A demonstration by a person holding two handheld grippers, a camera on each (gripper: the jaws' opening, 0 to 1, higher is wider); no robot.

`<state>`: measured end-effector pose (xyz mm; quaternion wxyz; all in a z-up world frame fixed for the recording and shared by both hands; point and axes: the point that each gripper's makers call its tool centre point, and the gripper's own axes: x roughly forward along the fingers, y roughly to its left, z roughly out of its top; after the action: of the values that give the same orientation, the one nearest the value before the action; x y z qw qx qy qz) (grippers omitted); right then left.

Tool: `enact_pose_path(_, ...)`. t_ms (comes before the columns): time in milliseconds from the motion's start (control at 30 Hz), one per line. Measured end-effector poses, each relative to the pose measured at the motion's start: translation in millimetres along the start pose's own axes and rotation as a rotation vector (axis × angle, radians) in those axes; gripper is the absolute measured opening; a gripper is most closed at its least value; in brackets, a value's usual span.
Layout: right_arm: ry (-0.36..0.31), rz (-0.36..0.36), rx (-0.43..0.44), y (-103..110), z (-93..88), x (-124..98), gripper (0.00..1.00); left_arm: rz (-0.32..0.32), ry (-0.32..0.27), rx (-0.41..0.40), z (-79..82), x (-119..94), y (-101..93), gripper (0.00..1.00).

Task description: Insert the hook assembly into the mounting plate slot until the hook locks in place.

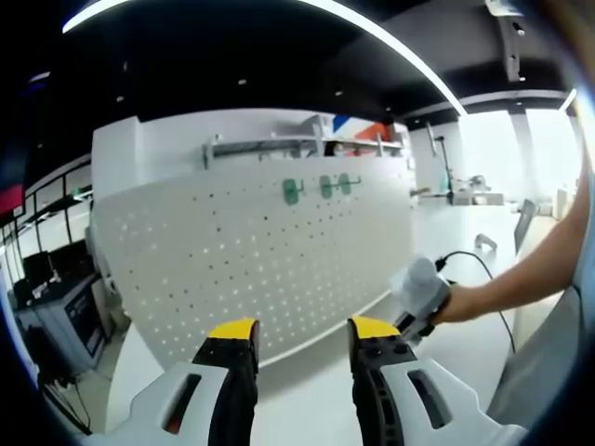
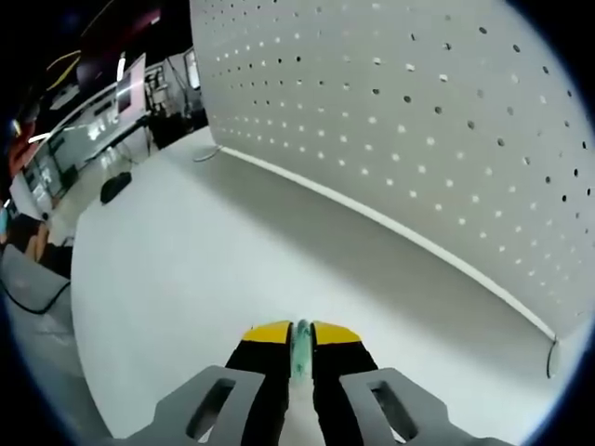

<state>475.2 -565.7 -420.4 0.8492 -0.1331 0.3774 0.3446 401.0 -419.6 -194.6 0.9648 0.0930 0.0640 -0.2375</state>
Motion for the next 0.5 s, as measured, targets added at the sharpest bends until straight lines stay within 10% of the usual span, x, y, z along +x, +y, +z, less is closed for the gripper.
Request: enact_pose_path(500, 0.001, -0.005, -0.014, -5.7, 0.4, -3.7, 0.0, -0.01, -0.001, -0.002, 0.5, 1.4, -2.6, 0.39)
